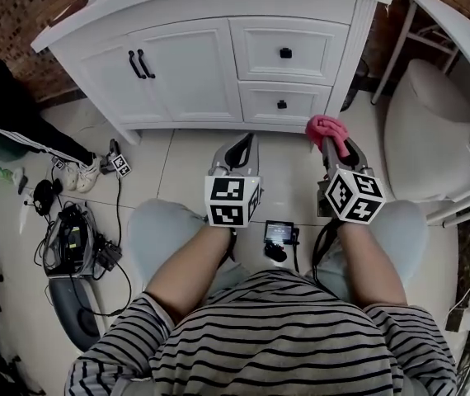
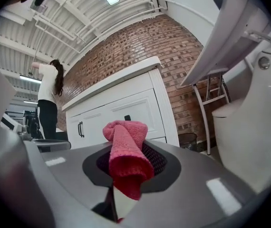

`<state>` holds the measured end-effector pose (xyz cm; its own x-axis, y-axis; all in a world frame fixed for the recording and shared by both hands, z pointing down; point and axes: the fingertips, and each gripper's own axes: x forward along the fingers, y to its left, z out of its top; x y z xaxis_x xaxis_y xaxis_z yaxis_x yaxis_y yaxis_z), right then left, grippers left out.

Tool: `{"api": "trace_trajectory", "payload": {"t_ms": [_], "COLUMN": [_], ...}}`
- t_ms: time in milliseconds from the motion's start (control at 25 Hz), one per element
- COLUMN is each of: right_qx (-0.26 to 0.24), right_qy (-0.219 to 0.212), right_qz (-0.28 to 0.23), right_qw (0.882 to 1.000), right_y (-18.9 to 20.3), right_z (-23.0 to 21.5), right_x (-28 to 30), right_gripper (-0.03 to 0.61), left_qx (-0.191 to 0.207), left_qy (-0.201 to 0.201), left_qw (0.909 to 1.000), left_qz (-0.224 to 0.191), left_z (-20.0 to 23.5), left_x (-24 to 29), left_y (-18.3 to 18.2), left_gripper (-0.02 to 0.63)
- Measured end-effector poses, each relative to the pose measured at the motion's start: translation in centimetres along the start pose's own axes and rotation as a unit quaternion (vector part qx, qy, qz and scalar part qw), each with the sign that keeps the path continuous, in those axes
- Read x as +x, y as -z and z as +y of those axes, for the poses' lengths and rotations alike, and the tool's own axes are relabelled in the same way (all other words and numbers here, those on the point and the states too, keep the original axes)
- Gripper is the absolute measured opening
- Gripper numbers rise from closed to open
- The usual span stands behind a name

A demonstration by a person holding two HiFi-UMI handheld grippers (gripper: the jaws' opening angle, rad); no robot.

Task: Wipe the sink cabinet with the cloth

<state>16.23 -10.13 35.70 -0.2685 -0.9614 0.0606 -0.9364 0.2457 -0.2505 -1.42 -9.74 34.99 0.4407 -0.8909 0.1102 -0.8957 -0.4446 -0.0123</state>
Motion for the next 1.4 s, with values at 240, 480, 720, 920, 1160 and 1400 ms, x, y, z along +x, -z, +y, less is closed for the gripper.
{"api": "trace_trajectory", "payload": {"t_ms": [240, 480, 720, 920, 1160, 1400], "right_qx": [-0.018, -0.004, -0.015, -0.022, -0.031, -0.037], "right_qy": [0.013, 0.022, 0.018, 0.017, 0.015, 0.014], "right_qz": [0.013, 0.021, 0.026, 0.029, 0.032, 0.034], "right_qw": [1.000, 1.000, 0.999, 0.999, 0.999, 0.999], "right_y": [0.8, 1.2, 1.4, 1.5, 1.6, 1.8], "right_z": [-1.2, -1.7, -1.1, -1.1, -0.8, -0.4], "right_x": [0.3, 0.4, 0.7, 0.7, 0.7, 0.6], "right_gripper": [0.091, 0.091, 0.091, 0.091, 0.091, 0.091], "left_qx": [-0.009, -0.005, -0.005, -0.007, -0.009, -0.011], "left_qy": [0.000, 0.005, 0.009, 0.009, 0.010, 0.012], "left_qw": [1.0000, 1.0000, 0.9999, 0.9998, 0.9998, 0.9997], "left_qz": [-0.002, 0.006, 0.012, 0.014, 0.015, 0.016], "left_z": [-0.1, 0.0, -0.3, -0.3, -0.2, -0.1], "left_x": [0.5, 0.7, 0.8, 0.8, 0.8, 0.6], "left_y": [0.0, 0.6, 0.9, 1.0, 1.0, 1.0], "left_gripper": [0.000, 0.000, 0.000, 0.000, 0.000, 0.000]}}
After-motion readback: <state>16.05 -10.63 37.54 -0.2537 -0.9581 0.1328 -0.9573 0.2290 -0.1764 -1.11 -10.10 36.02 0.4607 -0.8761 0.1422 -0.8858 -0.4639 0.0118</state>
